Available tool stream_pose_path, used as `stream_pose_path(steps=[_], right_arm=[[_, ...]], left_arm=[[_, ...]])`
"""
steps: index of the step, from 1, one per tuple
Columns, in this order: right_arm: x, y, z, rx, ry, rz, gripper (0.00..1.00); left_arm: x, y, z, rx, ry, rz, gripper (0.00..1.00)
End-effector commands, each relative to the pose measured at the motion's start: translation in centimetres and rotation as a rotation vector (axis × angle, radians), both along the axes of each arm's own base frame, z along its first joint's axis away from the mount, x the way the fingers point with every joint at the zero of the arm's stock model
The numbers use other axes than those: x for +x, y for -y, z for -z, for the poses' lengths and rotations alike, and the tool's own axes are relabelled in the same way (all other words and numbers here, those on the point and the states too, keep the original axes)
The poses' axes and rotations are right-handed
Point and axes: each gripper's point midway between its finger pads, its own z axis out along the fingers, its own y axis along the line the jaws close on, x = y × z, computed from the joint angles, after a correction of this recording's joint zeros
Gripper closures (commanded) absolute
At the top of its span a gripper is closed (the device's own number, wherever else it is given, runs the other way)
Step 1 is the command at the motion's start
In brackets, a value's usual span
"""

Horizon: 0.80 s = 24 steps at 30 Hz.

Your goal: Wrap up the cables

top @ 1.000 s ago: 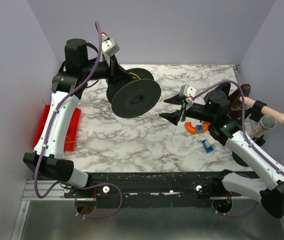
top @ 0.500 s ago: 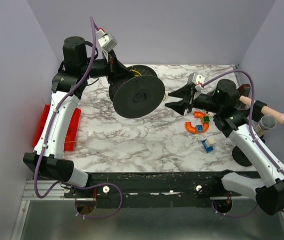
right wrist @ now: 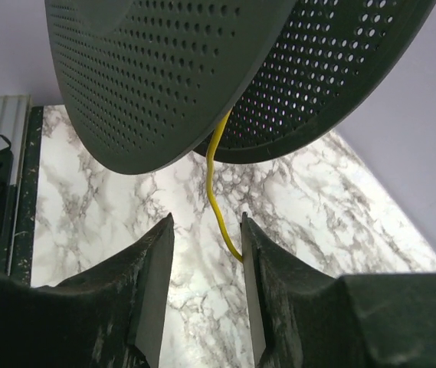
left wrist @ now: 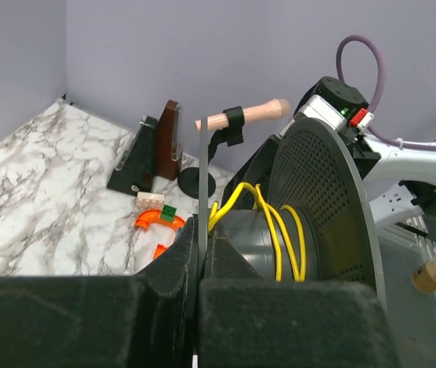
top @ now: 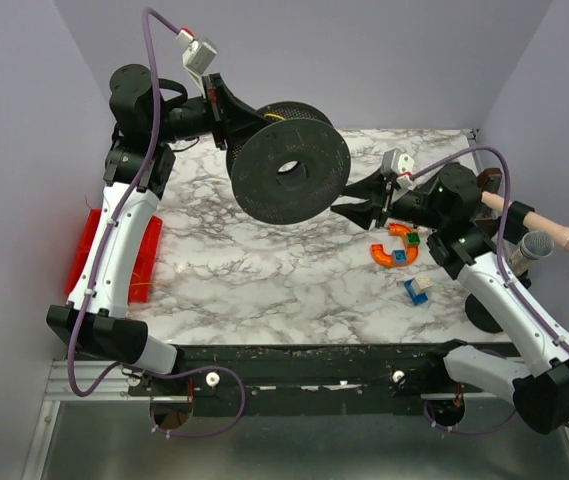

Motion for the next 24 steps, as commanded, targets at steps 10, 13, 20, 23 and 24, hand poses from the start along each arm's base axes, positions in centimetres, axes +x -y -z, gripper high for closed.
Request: stream_pose_path(steps=[10, 13, 20, 23, 24], right_arm=[[-1.6, 0.0, -5.3, 0.156, 0.146, -0.048, 0.7], [-1.2, -0.2, -4.9, 0.173, 0.078, -0.041, 0.79], [-2.2, -0.9, -5.5, 0.288, -0.031, -0.059, 0.93], [-1.9, -1.4, -5.0, 0.347, -0.101, -0.019, 0.97], [-1.5, -1.5, -4.6, 0.371, -0.133, 0.004, 0.99]], left_arm=[[-2.0, -0.1, -5.6, -0.167, -0.034, -0.011, 1.0], [-1.2, -0.2, -6.1, -0.21, -0.077, -0.048, 1.0], [1.6, -0.3, -5.4, -0.323, -0.211, -0.124, 1.0], [3.7, -0.3, -3.5, -0.349, -0.285, -0.173, 1.0], [4.4, -0.3, -2.7, -0.356, -0.309, -0.189, 1.0]])
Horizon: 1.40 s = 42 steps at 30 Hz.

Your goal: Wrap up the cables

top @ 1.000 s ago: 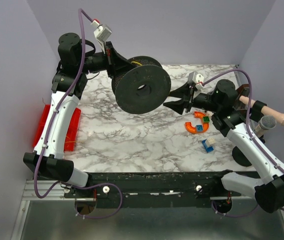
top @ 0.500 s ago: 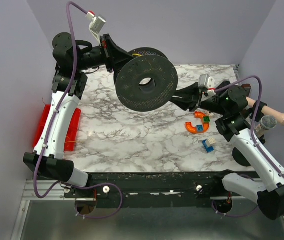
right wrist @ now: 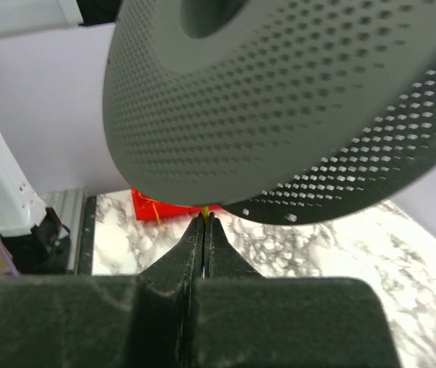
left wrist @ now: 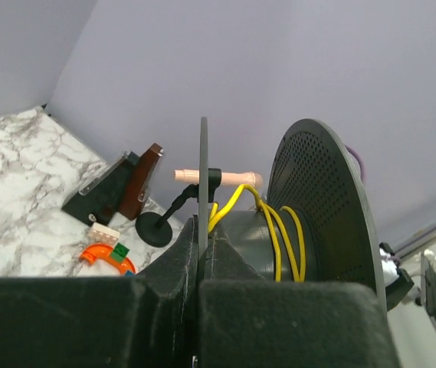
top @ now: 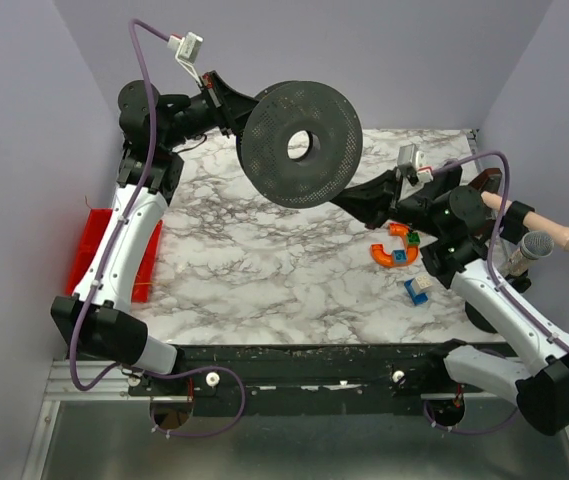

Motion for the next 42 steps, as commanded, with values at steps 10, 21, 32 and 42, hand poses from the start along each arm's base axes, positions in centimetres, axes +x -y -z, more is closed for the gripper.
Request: stream_pose_path(steps=[10, 21, 32, 42], right_arm=[[3.3, 0.1, 6.4, 0.18, -0.473, 0.195, 0.99], [5.8, 1.4, 16.2, 0.151, -0.808, 0.404, 0.99], [11.0, 1.2, 23.0, 0.146, -1.055, 0.562, 0.99], [11.6, 1.3, 29.5, 0.183, -1.3, 0.616, 0.99]], left_arm=[[6.3, 2.3, 9.9, -0.136, -0.291, -0.068, 1.0], [11.9, 6.0, 19.8, -0.22, -0.479, -0.028, 1.0], [14.4, 8.4, 33.1, -0.215, -0.644, -0.052, 1.0], [13.9, 9.2, 41.6, -0.185, -0.757, -0.079, 1.0]])
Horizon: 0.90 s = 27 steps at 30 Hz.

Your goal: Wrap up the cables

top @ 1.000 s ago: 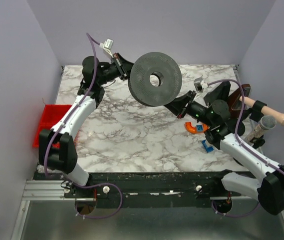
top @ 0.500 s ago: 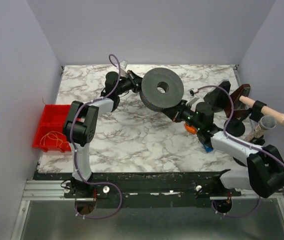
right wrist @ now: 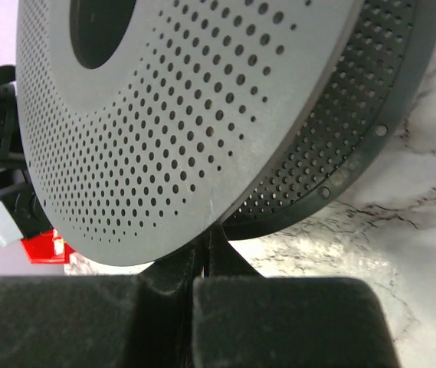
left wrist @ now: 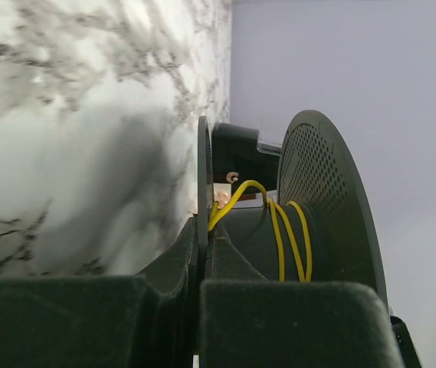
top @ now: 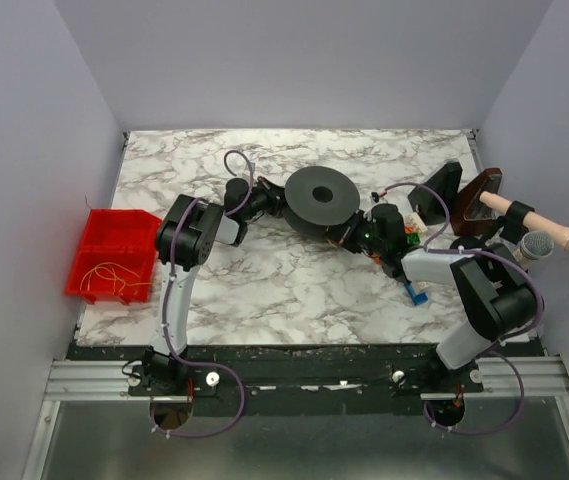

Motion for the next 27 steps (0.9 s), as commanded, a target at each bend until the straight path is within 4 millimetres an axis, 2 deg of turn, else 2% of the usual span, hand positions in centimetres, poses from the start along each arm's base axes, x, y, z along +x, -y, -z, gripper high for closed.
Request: stream_pose_path(steps=[1, 5, 7, 11, 13, 16, 21, 27], right_arm=[[1.4, -0.2, -0.2, 0.088, -0.027, 0.078, 0.99], [1.8, 0.3, 0.5, 0.064, -0.052, 0.094, 0.99], [1.7, 0.5, 1.4, 0.049, -0.082, 0.097, 0.99], [1.6, 0.7, 3.1, 0.022, -0.117, 0.107, 0.99], [1.6, 0.8, 3.8, 0.012, -0.132, 0.106, 0.99], [1.8, 0.9, 4.5, 0.0, -0.136, 0.11, 0.99], [1.8, 1.6, 4.6, -0.003, -0.134, 0.131, 0.99], [1.8, 2.2, 4.9, 0.016, -0.159, 0.157, 0.99]], left_arm=[[-2.2, 2.4, -0.2, -0.022, 0.103, 0.073, 1.0], [-2.4, 2.4, 2.3, 0.023, 0.043, 0.075, 1.0], [-2.4, 2.3, 3.9, 0.058, -0.008, 0.07, 0.93], [-2.6, 2.1, 6.7, 0.121, -0.106, 0.061, 0.68], [-2.7, 2.0, 7.7, 0.148, -0.151, 0.061, 0.62], [-3.4, 1.6, 9.5, 0.19, -0.243, 0.066, 0.59], [-5.6, 1.3, 10.9, 0.23, -0.438, 0.113, 0.54], [-8.4, 0.5, 10.6, 0.291, -0.607, 0.174, 0.47]])
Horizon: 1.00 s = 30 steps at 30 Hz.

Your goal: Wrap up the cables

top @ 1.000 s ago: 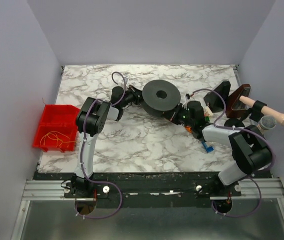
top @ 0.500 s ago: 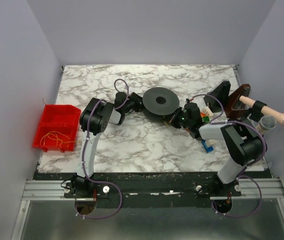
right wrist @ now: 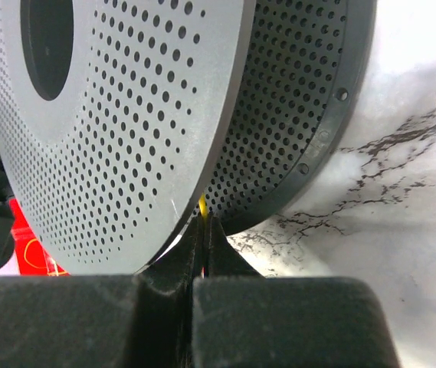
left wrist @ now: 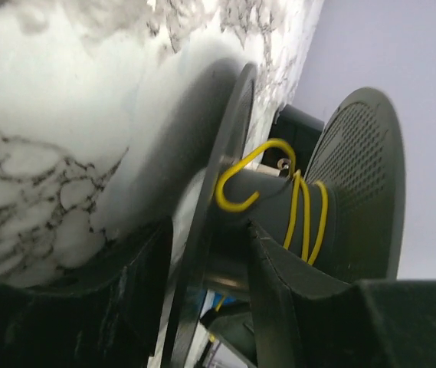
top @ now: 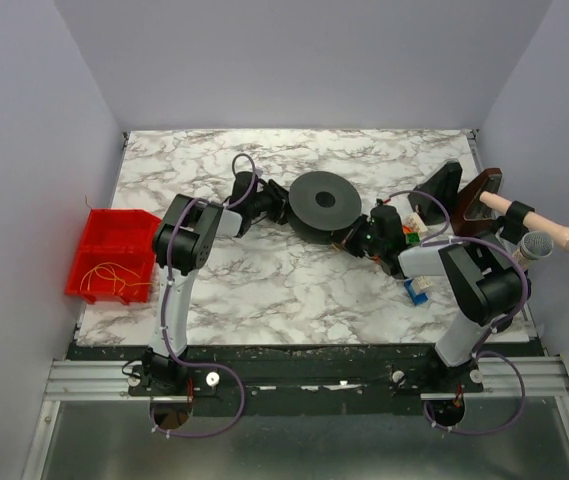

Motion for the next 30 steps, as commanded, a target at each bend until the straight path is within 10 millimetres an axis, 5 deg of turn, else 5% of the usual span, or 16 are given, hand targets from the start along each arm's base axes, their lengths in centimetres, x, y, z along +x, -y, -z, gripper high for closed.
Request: stream_pose_path(steps=[1, 6, 19, 30], right_arm=[[0.8, 0.4, 0.1, 0.014, 0.006, 0.042, 0.99], [1.1, 0.6, 0.8, 0.014, -0.008, 0.052, 0.99], [2.4, 1.3, -0.1, -0.065, 0.051, 0.058, 0.99], [3.7, 0.2, -0.3, -0.006, 0.027, 0.069, 0.92]], left_arm=[[-7.1, -0.4, 5.4, 0.135, -0.381, 0.133, 0.45], [-6.8, -0.1, 3.7, 0.132, -0.38, 0.152, 0.4], [-7.1, -2.8, 5.3, 0.312, -0.512, 0.202, 0.41], [-3.2, -5.9, 0.8, 0.381, -0.317, 0.192, 0.54]])
